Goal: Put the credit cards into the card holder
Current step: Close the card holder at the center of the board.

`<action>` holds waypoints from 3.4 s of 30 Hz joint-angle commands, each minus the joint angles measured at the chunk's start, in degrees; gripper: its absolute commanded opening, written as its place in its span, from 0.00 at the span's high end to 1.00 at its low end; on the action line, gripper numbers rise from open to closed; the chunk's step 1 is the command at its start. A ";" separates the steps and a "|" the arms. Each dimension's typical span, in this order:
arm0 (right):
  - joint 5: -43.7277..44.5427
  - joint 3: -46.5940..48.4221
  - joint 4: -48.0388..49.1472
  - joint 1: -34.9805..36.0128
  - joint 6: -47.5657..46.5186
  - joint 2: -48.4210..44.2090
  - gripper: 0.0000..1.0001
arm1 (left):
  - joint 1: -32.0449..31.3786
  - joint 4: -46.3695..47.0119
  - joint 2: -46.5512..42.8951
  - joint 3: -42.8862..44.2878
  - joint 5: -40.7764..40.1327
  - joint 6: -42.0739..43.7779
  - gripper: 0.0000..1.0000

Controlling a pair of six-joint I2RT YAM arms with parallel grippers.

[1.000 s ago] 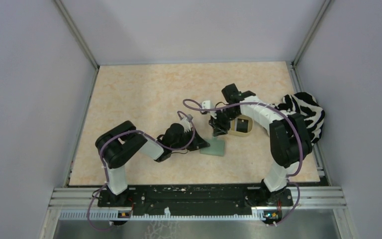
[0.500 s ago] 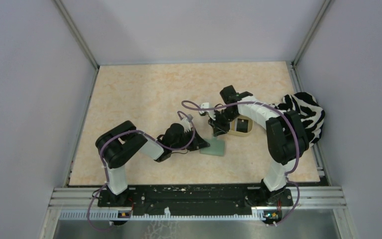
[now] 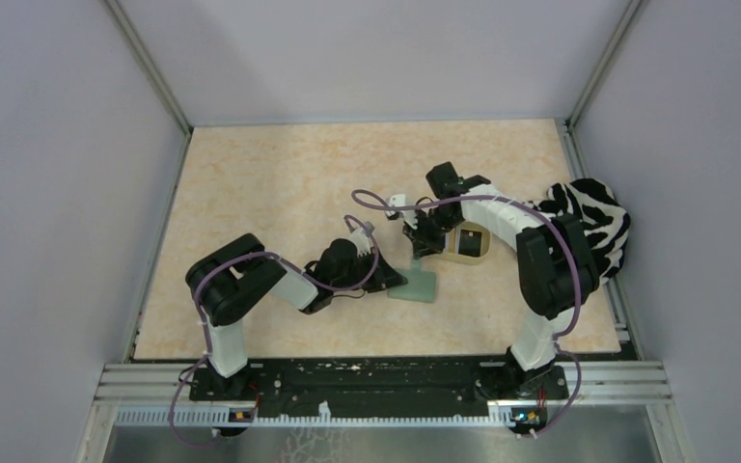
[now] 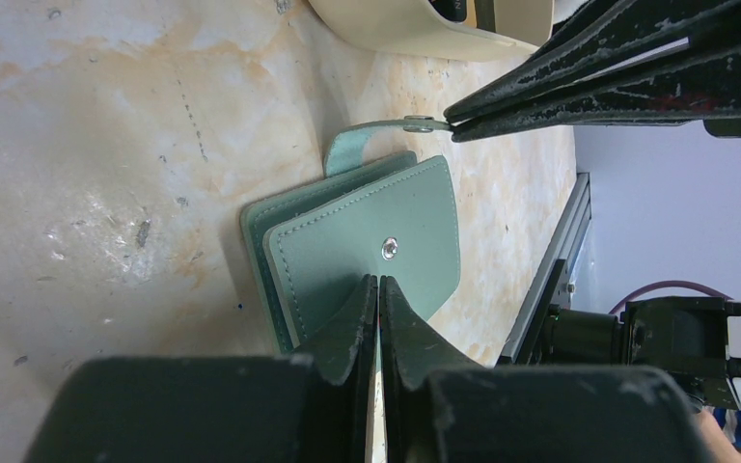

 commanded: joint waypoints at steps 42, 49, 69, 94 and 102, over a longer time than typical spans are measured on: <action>1.89 1.91 -0.22 1.62 2.57 1.78 0.99 | -0.05 -0.62 1.68 -0.10 1.70 0.04 0.92; 1.93 1.50 0.54 1.62 3.60 0.00 1.00 | -0.06 -0.57 1.81 0.03 1.56 0.03 0.92; -1.15 -7.16 2.51 1.44 5.30 -6.69 1.00 | -0.06 -5.10 1.94 0.52 -0.95 -1.04 1.00; 1.22 -8.85 3.44 4.62 6.46 -5.23 1.00 | -0.05 -3.17 2.22 0.09 0.35 -1.24 1.00; 2.49 -8.96 3.18 5.58 5.99 -4.75 1.00 | -0.05 -2.76 2.06 -0.34 0.27 -1.37 1.00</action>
